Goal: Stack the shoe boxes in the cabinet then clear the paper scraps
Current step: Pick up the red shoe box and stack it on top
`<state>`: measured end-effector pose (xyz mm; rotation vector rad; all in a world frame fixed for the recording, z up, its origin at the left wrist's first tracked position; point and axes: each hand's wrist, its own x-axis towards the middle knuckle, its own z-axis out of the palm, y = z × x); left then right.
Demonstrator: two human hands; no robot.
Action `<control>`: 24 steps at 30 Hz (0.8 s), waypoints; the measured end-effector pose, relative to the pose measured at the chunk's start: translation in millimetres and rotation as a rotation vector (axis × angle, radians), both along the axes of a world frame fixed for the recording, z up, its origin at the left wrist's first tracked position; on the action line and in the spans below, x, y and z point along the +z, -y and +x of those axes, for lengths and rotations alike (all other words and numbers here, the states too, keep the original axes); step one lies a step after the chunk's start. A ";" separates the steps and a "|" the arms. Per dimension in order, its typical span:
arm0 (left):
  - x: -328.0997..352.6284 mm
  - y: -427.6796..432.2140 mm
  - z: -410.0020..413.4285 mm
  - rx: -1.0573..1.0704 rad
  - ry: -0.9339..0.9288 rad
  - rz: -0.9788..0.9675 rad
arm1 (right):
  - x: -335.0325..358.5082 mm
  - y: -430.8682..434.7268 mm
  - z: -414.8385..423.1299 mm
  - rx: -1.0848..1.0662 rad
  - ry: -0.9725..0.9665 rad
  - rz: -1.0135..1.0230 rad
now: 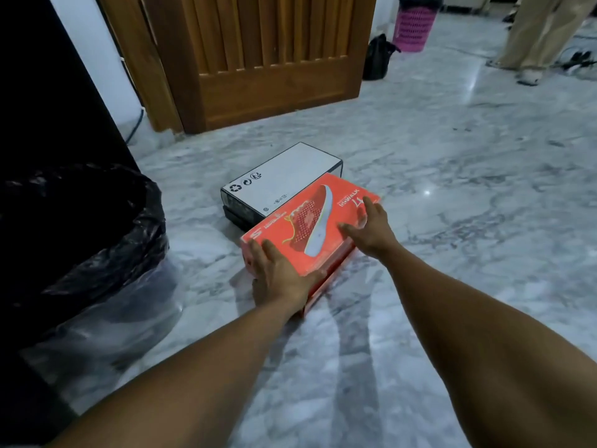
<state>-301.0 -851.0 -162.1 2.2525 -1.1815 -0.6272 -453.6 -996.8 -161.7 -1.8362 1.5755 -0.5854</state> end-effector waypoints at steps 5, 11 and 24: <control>-14.5 -9.9 20.7 -0.156 0.016 -0.047 | -7.1 12.8 -17.2 -0.087 0.044 -0.025; -10.2 -34.3 76.7 -0.420 -0.045 0.009 | 2.1 0.4 -57.3 -0.043 0.093 0.060; -38.0 -85.4 51.6 -0.080 -0.387 -0.168 | -34.0 -121.8 -93.8 0.023 0.304 -0.010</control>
